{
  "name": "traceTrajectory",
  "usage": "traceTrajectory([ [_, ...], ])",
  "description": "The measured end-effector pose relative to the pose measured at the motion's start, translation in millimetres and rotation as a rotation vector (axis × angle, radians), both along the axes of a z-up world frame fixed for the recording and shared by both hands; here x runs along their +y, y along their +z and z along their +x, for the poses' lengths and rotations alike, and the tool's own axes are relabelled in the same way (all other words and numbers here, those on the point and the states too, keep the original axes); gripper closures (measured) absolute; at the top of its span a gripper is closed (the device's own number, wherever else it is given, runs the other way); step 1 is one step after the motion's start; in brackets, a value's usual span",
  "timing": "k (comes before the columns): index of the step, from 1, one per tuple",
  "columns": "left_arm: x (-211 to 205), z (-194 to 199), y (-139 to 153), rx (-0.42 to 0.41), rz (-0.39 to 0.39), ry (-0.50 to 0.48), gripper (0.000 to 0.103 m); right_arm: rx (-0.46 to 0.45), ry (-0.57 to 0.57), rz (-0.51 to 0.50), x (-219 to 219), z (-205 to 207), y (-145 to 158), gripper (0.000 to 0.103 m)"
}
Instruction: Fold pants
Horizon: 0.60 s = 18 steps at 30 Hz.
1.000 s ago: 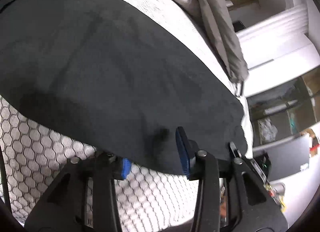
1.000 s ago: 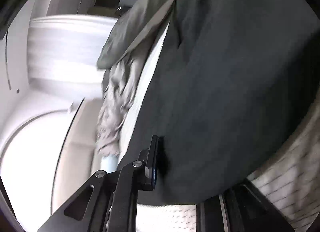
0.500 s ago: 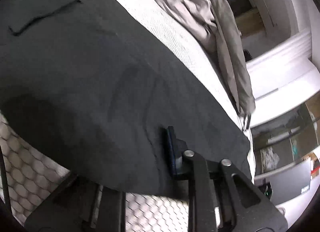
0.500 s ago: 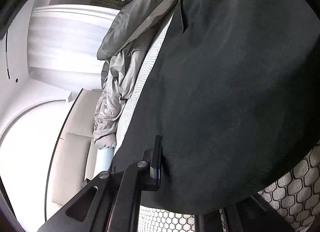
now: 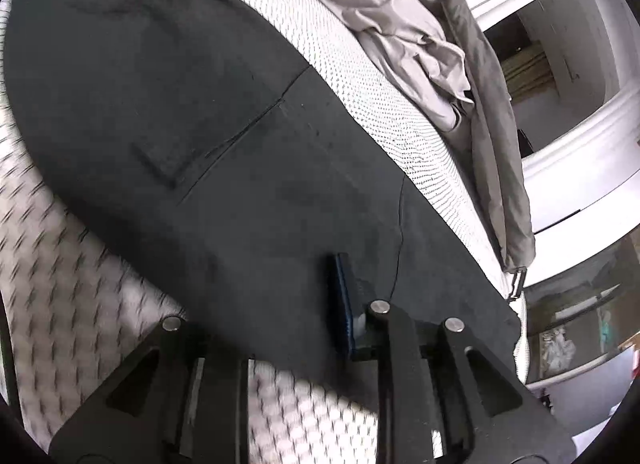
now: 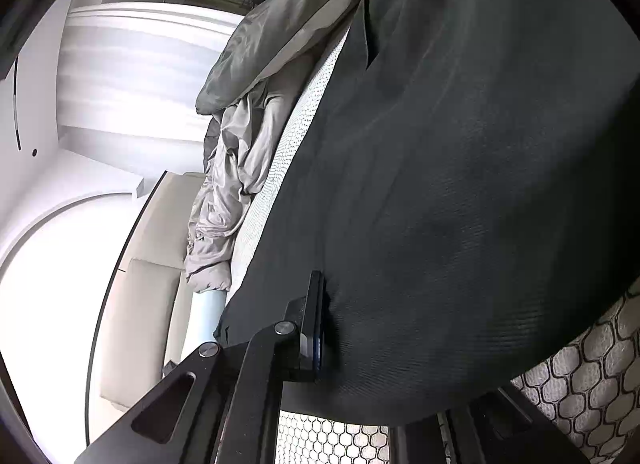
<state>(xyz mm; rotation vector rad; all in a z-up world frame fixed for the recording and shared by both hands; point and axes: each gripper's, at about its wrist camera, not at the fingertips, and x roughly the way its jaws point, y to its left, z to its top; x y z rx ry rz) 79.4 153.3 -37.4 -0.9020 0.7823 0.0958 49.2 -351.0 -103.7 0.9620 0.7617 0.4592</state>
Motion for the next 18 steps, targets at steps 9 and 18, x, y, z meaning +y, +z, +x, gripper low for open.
traceTrajectory([
  [9,21,-19,17,0.015,0.060,0.048,0.088,0.004,-0.003,0.004,-2,-1,-2,0.094],
  [18,84,-69,14,0.023,0.041,0.134,0.081,0.009,-0.004,0.012,-4,-2,-4,0.094],
])
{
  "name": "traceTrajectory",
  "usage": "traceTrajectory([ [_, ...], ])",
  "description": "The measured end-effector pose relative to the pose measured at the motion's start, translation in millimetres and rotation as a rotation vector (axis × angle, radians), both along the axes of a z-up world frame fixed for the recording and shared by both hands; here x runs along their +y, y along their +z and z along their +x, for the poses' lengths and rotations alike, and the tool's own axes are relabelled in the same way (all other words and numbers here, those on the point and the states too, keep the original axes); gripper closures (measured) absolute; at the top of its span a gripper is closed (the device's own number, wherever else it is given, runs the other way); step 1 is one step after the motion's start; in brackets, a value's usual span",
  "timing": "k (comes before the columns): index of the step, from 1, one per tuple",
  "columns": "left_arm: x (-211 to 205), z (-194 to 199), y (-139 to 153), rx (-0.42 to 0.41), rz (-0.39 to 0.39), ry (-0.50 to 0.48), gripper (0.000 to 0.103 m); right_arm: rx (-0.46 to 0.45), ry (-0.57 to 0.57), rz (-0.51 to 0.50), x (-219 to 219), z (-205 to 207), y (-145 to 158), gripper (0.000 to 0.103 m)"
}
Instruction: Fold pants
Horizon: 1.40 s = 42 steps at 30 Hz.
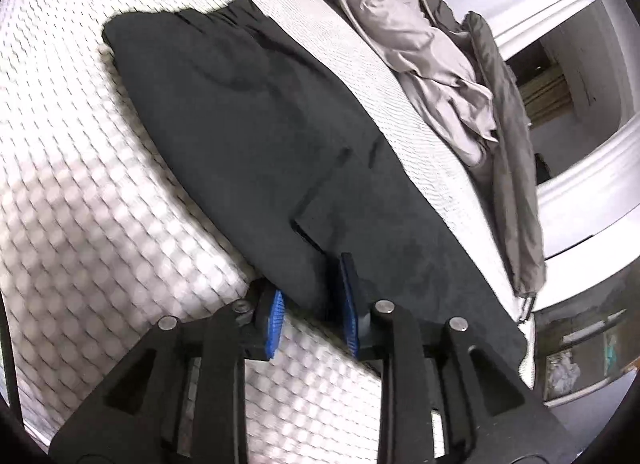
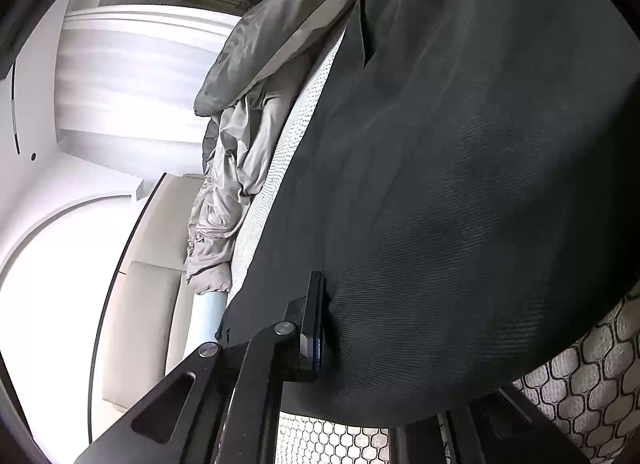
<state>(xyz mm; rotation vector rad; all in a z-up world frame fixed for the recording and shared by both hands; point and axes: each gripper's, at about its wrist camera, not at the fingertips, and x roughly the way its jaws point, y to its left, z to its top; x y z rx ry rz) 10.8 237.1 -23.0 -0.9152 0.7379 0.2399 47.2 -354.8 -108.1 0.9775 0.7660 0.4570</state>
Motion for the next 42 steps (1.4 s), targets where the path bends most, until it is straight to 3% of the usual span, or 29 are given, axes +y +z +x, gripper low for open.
traceTrajectory([
  [4,25,4,-5,-0.009,-0.075,0.029,0.074,0.000,-0.003,-0.011,1,0,1,0.094],
  [5,31,4,-6,-0.009,-0.068,0.041,0.077,0.000,-0.004,-0.013,1,0,1,0.094],
  [7,44,3,-7,0.005,-0.037,0.099,0.095,-0.001,-0.005,-0.017,1,0,2,0.094],
  [12,65,-8,-9,-0.004,-0.047,0.174,0.093,-0.005,-0.004,-0.026,2,-1,2,0.094],
  [20,87,12,-6,0.060,-0.009,0.109,0.082,-0.004,-0.001,-0.035,2,-1,3,0.094],
  [24,101,11,-4,0.052,-0.011,0.172,0.087,-0.001,0.005,-0.032,0,0,2,0.094],
  [28,105,-18,-4,0.040,-0.028,0.292,0.084,0.004,0.005,-0.028,0,0,3,0.094],
  [30,90,-28,-1,0.052,-0.004,0.238,0.076,0.009,0.003,-0.025,0,1,2,0.094],
  [33,55,-34,3,0.031,-0.039,0.127,0.064,0.013,-0.005,-0.036,2,1,4,0.093],
  [36,11,-21,7,0.017,-0.085,-0.017,0.058,0.012,-0.014,-0.053,5,0,7,0.091],
  [39,-35,2,-3,0.018,-0.219,-0.192,0.058,0.014,-0.021,-0.061,8,0,7,0.090],
  [42,-80,23,-8,0.041,-0.204,-0.292,0.058,0.029,-0.029,-0.043,8,3,6,0.090],
])
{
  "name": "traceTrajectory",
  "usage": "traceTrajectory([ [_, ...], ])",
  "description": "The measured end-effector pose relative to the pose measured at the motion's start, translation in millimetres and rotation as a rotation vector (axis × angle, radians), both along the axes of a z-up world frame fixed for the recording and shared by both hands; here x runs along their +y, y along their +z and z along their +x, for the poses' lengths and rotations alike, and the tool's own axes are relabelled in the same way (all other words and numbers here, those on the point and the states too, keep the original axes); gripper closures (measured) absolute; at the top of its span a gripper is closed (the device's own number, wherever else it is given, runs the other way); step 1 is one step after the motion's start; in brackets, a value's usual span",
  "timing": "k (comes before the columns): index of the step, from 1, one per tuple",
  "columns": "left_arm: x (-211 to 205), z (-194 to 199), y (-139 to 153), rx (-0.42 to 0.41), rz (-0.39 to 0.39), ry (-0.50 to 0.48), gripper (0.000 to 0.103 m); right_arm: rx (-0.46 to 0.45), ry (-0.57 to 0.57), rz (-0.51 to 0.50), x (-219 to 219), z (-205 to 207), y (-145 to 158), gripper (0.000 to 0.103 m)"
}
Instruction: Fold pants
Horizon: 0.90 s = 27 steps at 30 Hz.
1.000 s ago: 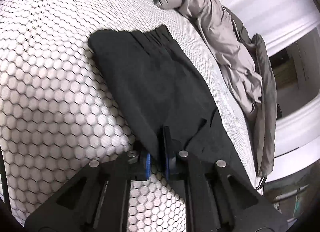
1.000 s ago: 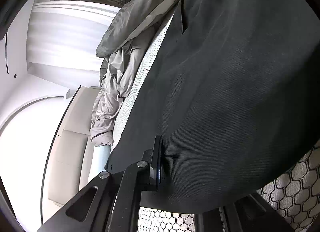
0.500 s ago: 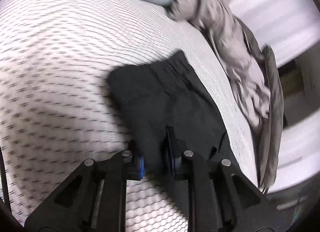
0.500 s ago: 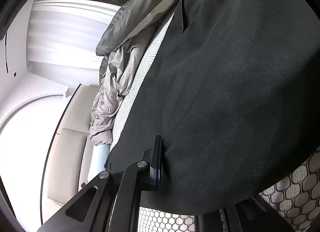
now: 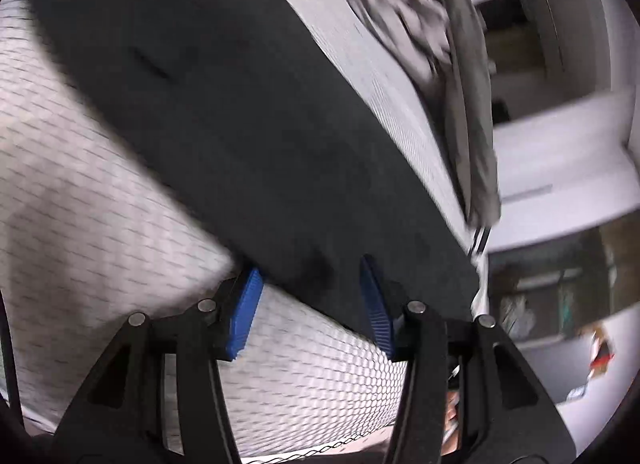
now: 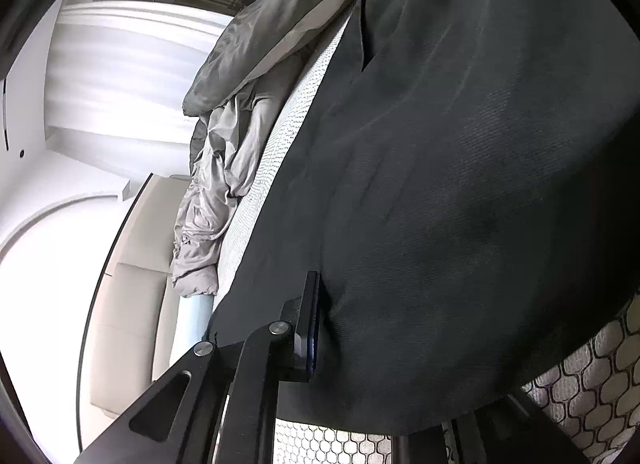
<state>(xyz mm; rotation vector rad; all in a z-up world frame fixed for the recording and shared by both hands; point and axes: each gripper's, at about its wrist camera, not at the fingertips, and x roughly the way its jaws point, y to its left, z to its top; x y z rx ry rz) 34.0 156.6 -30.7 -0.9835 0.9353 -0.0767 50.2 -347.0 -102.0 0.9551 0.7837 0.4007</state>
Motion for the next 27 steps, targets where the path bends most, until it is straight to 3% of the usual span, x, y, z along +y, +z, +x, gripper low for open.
traceTrajectory([
  [3,-31,12,0,0.003,0.040,-0.030,0.062,0.007,0.005,-0.002,1,3,-1,0.090],
  [4,-38,14,1,0.009,0.066,-0.026,0.075,0.006,0.007,-0.005,1,3,0,0.090],
  [6,-46,17,-1,0.026,0.107,0.002,0.082,0.006,0.013,-0.008,1,4,0,0.090],
  [9,-55,22,-6,0.033,0.034,0.023,0.081,0.003,0.013,-0.003,0,6,-1,0.090],
  [11,-66,27,-7,0.030,0.000,0.010,0.066,-0.002,0.007,0.006,-2,9,-2,0.090],
  [13,-79,29,-4,0.002,0.011,-0.005,0.040,-0.009,-0.010,0.027,-3,14,-3,0.090],
  [15,-89,34,-1,-0.007,0.052,0.005,0.037,-0.019,-0.031,0.043,-3,18,-4,0.090],
  [17,-89,30,-1,0.007,0.082,0.058,0.057,-0.024,-0.052,0.039,0,21,-3,0.090],
  [18,-85,28,-1,0.026,0.105,0.076,0.080,-0.029,-0.060,0.021,2,22,-2,0.090],
  [19,-82,26,-3,0.037,0.116,0.088,0.089,-0.032,-0.063,0.000,3,22,1,0.092],
  [22,-69,24,-10,0.036,0.072,0.087,0.093,-0.046,-0.085,-0.048,0,19,8,0.094],
  [24,-69,21,-3,0.030,0.161,0.085,0.093,-0.041,-0.152,-0.071,-22,14,12,0.093],
  [27,-63,15,-4,0.024,0.196,0.049,0.092,-0.023,-0.291,-0.031,-73,2,11,0.093],
])
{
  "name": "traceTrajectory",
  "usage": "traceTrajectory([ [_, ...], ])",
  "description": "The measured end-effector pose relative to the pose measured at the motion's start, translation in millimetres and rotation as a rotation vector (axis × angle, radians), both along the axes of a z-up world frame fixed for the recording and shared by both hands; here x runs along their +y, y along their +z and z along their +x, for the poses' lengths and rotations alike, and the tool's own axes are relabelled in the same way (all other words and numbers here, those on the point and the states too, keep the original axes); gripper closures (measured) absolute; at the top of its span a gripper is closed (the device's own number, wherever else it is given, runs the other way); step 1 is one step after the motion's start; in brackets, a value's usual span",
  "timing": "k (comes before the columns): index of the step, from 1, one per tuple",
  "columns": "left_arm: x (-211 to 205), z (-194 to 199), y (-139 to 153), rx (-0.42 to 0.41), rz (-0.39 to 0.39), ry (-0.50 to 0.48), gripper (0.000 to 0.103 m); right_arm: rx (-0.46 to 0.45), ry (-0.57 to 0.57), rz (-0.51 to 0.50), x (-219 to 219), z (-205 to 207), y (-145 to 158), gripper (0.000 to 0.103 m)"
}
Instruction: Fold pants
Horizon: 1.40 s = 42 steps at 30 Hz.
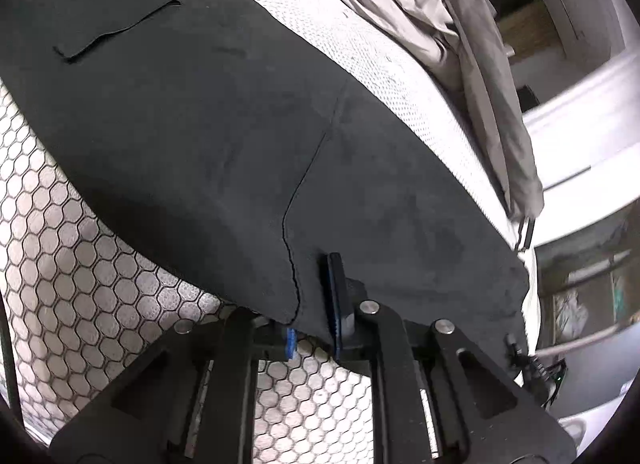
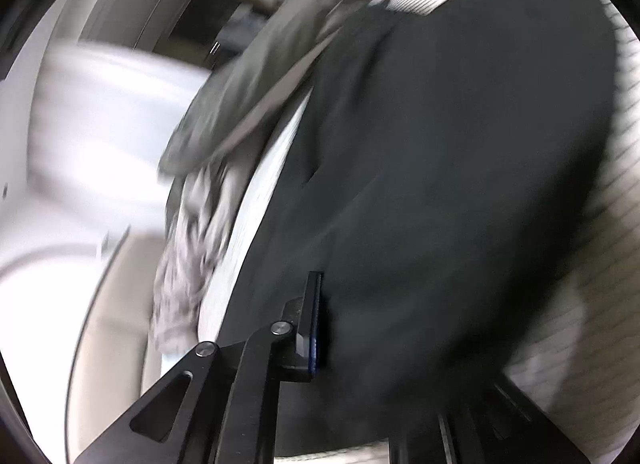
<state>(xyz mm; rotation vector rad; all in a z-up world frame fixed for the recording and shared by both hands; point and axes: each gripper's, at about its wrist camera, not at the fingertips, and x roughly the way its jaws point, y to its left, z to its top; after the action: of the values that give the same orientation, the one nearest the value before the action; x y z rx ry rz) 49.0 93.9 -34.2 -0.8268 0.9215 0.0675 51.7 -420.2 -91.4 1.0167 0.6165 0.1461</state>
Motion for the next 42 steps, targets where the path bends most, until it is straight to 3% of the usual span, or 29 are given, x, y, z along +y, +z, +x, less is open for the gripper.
traceTrajectory([
  [5,8,2,-5,-0.001,-0.048,-0.023,0.091,-0.029,-0.057,0.088,-62,-8,-10,0.093],
  [8,6,4,-2,-0.002,-0.019,-0.036,0.091,-0.049,-0.049,0.128,-68,-5,-14,0.094],
  [10,1,11,2,-0.002,0.012,-0.046,0.091,-0.046,-0.062,0.068,-70,-7,-7,0.094],
  [14,1,13,5,0.004,0.022,-0.056,0.090,-0.027,-0.232,0.003,-89,-28,6,0.088],
  [17,0,11,11,0.014,0.052,-0.078,0.086,0.008,-0.164,0.033,-97,-22,-5,0.086],
  [22,8,-8,40,-0.015,0.126,-0.072,0.061,-0.025,-0.106,0.113,-106,-23,-3,0.075],
  [26,20,-29,66,-0.082,0.184,-0.061,0.044,0.030,-0.095,0.121,-103,0,3,0.071],
  [28,26,-32,71,-0.136,0.201,-0.053,0.030,0.018,-0.094,0.117,-106,13,3,0.060],
  [30,28,-29,70,-0.136,0.218,-0.081,0.027,-0.017,-0.074,0.116,-108,19,0,0.056],
  [34,29,-32,76,-0.157,0.207,-0.108,0.023,-0.029,-0.112,0.016,-107,24,5,0.079],
  [38,25,-30,83,-0.189,0.203,-0.113,0.022,-0.080,-0.143,-0.032,-99,15,31,0.084],
  [42,21,-22,86,-0.202,0.191,-0.111,0.021,-0.205,-0.066,-0.209,-44,11,93,0.084],
])
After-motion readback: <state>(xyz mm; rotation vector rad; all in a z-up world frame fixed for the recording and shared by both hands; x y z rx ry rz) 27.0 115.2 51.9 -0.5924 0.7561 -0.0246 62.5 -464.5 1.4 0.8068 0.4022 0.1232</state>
